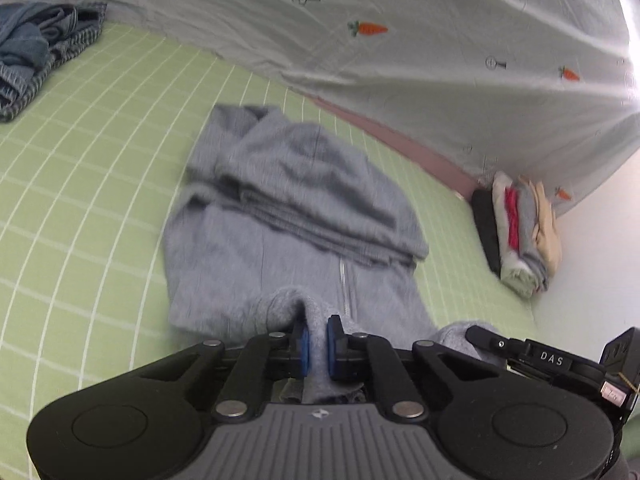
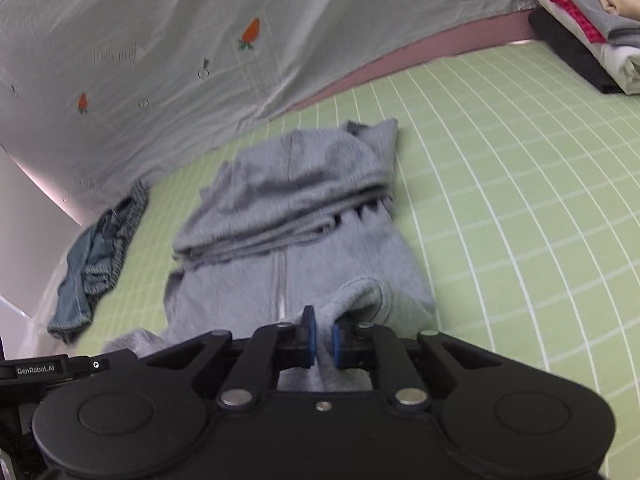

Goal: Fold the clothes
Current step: 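Grasp the hoodie hem with both grippers and lift it, then fold the hem over the hoodie with both grippers and release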

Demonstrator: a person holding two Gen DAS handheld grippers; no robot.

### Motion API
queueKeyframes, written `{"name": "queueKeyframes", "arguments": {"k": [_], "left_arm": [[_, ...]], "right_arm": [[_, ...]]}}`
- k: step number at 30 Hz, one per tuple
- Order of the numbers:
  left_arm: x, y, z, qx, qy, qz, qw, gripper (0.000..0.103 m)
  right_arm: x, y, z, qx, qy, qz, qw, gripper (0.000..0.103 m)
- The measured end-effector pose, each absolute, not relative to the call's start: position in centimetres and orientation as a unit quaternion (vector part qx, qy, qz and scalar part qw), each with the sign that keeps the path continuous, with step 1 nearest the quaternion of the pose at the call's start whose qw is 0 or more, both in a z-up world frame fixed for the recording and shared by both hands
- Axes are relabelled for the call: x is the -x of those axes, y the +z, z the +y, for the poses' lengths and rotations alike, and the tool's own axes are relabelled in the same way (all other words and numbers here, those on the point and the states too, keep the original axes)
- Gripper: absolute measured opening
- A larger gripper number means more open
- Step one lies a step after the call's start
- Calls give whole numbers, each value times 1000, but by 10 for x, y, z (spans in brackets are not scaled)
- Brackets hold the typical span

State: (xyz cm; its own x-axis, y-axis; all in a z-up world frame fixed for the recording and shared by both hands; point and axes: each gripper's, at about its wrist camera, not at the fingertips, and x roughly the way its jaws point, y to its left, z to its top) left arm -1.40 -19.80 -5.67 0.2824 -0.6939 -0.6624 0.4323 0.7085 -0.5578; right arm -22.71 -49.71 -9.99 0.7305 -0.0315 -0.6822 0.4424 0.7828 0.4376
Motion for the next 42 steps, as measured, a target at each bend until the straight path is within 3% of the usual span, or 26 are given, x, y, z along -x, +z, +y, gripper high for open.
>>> {"name": "queueKeyframes", "arguments": {"k": [10,17,22,24,25,26,27,28,29,34,39,42], "left_arm": [[-113,-20,-237,211,-347,418,813,6],[-187,-68,-271,205,-307,471,801,6],[-231,-98,-291,202,-282,499,794,14],[-231,-99,-286,212,-273,489,801,18],[-231,-100,-283,216,-268,484,804,27],[-231,-100,-280,221,-262,478,809,34],[-228,-98,-272,225,-247,465,820,49],[-225,-96,-265,229,-232,452,830,56],[-225,-95,-260,229,-222,446,836,57],[-217,-94,-246,179,-202,446,853,57],[-199,-111,-248,154,-210,474,842,56],[-192,-125,-252,147,-209,491,833,55]], "right_arm": [[113,-49,-560,-311,-145,249,906,8],[27,-101,-599,-297,-167,313,887,8],[-6,-127,-632,-329,-186,323,867,13],[-9,-129,-639,-343,-193,308,866,20],[-9,-128,-641,-351,-197,297,866,23],[-5,-126,-640,-349,-209,286,868,38],[-1,-124,-638,-346,-220,274,870,64],[3,-120,-637,-334,-238,264,873,74],[8,-116,-636,-323,-255,254,875,79],[14,-109,-627,-252,-262,270,892,73],[12,-115,-589,-157,-217,309,913,42],[5,-123,-567,-106,-190,336,917,34]]}}
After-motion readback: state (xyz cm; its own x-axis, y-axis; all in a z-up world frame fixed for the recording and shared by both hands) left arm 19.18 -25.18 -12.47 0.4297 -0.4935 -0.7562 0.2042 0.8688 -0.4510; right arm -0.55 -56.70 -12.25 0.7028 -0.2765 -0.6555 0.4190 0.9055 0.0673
